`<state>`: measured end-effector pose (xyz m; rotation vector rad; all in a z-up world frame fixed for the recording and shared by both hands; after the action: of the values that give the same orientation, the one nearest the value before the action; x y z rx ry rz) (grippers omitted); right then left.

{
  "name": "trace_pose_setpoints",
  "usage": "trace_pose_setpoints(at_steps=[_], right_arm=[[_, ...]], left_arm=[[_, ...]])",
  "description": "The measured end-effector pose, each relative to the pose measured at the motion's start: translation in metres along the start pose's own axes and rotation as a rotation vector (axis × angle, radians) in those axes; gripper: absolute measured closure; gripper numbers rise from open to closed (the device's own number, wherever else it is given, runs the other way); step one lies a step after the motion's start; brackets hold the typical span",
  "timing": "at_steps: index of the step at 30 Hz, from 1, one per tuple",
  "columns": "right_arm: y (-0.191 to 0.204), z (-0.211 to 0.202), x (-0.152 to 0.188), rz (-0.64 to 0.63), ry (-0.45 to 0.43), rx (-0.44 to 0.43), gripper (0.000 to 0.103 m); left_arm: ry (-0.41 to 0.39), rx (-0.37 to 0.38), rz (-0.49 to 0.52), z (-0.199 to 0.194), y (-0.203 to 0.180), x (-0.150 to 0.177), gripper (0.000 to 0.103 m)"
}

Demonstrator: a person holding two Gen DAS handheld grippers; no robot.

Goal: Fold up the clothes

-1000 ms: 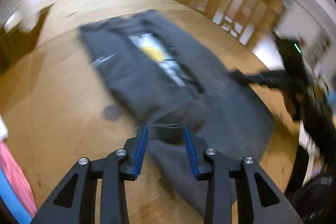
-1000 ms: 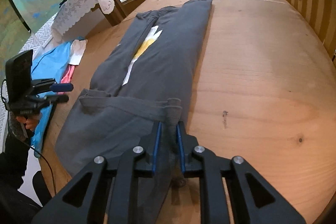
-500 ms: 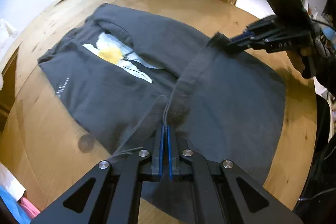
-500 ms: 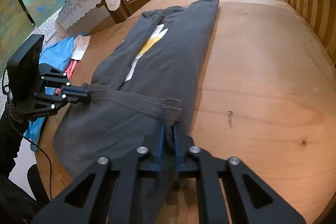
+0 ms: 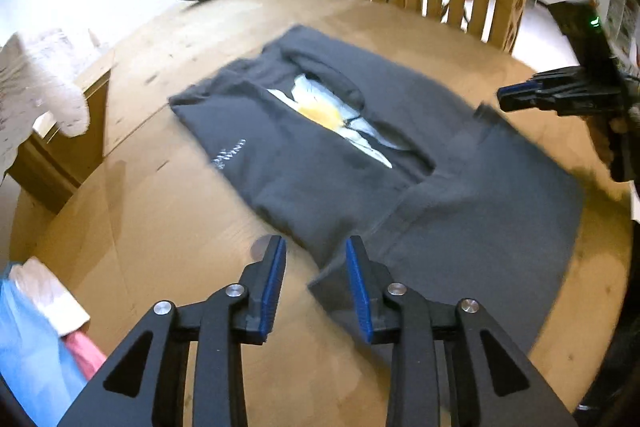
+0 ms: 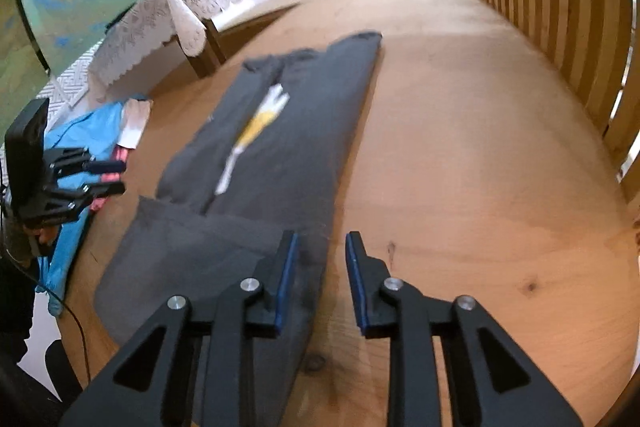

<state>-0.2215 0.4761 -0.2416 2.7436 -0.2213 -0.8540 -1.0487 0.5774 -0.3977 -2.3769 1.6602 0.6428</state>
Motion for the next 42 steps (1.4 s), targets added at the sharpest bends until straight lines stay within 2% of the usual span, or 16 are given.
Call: trace_pose_setpoints(at_steps=[3,5,6,9,10,13,16,18,21,24,25,27,29,35,40,42], right_arm=[[0.035,0.009,0.008,-0.102,0.055,-0.073,0.079],[0.052,0.029,0.018,-0.170,0.113,-0.043,0.079],[0.059,0.041,0.023,-0.204,0.147,-0.014,0.079],[0.058,0.048,0.023,-0.240,0.151,0.075,0.078],[0.056,0.043,0.024,-0.230,0.159,0.081,0.078],[0.057,0.003,0.035,-0.207,0.120,0.021,0.078],[0.061,-0.023,0.054,-0.189,0.097,-0.021,0.078],[0.070,-0.025,0.071,-0.190,0.122,-0.033,0.078],[0.080,-0.006,0.092,-0.224,0.176,0.023,0.077],[0.086,0.009,0.100,-0.260,0.193,0.094,0.076],[0.088,0.008,0.101,-0.266,0.198,0.111,0.076],[0.089,0.008,0.103,-0.271,0.215,0.129,0.076],[0.089,0.007,0.105,-0.279,0.229,0.137,0.076],[0.090,0.003,0.109,-0.305,0.280,0.160,0.076],[0.090,-0.002,0.113,-0.302,0.311,0.160,0.076],[0.087,-0.013,0.109,-0.262,0.286,0.121,0.076]], left_arm=[[-0.009,0.154,-0.002,-0.008,-0.020,0.008,0.073],[0.014,0.236,0.005,0.003,-0.034,0.007,0.069],[0.032,0.245,0.010,0.012,-0.039,0.006,0.068],[0.134,0.221,-0.032,0.050,-0.035,0.014,0.069],[0.111,0.216,-0.040,0.045,-0.035,0.015,0.071],[0.059,0.154,-0.064,0.009,-0.023,0.026,0.070],[0.000,0.156,-0.068,-0.030,-0.027,0.044,0.060],[-0.012,0.186,-0.055,-0.036,-0.042,0.049,0.060],[-0.014,0.242,-0.024,-0.037,-0.070,0.053,0.060],[0.017,0.291,0.023,-0.016,-0.101,0.047,0.060],[0.036,0.279,0.027,-0.007,-0.105,0.047,0.060],[0.098,0.263,0.020,0.008,-0.107,0.051,0.060],[0.113,0.296,0.022,0.013,-0.109,0.056,0.055],[0.116,0.271,0.029,0.003,-0.118,0.072,0.054],[0.122,0.326,-0.023,-0.008,-0.117,0.081,0.054],[0.093,0.342,-0.053,-0.021,-0.112,0.080,0.054]])
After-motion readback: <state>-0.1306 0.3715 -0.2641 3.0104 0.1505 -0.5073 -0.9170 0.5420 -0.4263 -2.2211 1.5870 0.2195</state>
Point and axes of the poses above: each gripper's, at about its wrist camera, not at the fingertips, and z roughly the way its jaws point, y to its left, x to its underside, the point moved 7 cm from there along z, roughly the way its jaws point, and after that the axes turned 8 degrees about y, right-handed, at the moved point
